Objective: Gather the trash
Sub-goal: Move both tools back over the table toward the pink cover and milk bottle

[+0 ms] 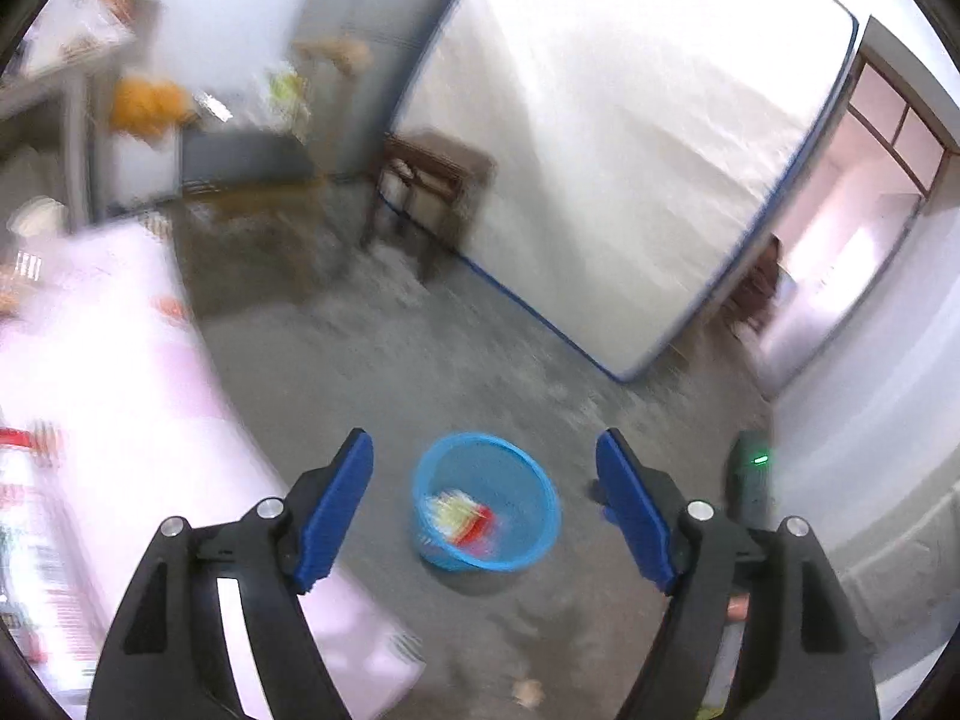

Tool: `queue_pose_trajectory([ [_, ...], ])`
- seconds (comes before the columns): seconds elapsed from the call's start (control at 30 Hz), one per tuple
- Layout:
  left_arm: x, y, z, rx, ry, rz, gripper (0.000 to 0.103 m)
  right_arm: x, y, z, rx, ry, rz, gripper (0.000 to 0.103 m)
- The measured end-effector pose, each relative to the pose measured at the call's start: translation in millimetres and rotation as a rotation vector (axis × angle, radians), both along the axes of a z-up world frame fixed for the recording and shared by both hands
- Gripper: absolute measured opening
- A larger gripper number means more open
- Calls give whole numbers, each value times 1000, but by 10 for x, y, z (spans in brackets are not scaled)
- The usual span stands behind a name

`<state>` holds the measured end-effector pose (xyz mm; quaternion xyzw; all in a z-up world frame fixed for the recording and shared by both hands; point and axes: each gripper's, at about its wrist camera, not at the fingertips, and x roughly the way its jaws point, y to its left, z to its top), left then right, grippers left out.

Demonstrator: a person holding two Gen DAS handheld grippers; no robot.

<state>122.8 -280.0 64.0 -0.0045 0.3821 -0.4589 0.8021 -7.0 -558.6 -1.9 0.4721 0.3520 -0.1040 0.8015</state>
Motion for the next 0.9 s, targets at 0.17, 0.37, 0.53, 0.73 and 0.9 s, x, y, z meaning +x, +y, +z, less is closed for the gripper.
queue_pose_trajectory([
  [0.17,74,1054,227,-15,-88,149,77,365,533,379,-19,-65,163,78],
  [0.37,27,2438,177,1,-146,427,77,754,1321,754,-17,-160,381,78],
  [0.53,-211,3464,-127,-7,-100,660,77,1080,1943,841,-40,-155,542,78],
  [0.73,-450,4206,-624,5,8,828,77,1421,2542,787,-67,-89,641,79],
  [0.9,-390,4432,-750,-21,22,833,77,1539,2898,804,-44,-80,689,79],
])
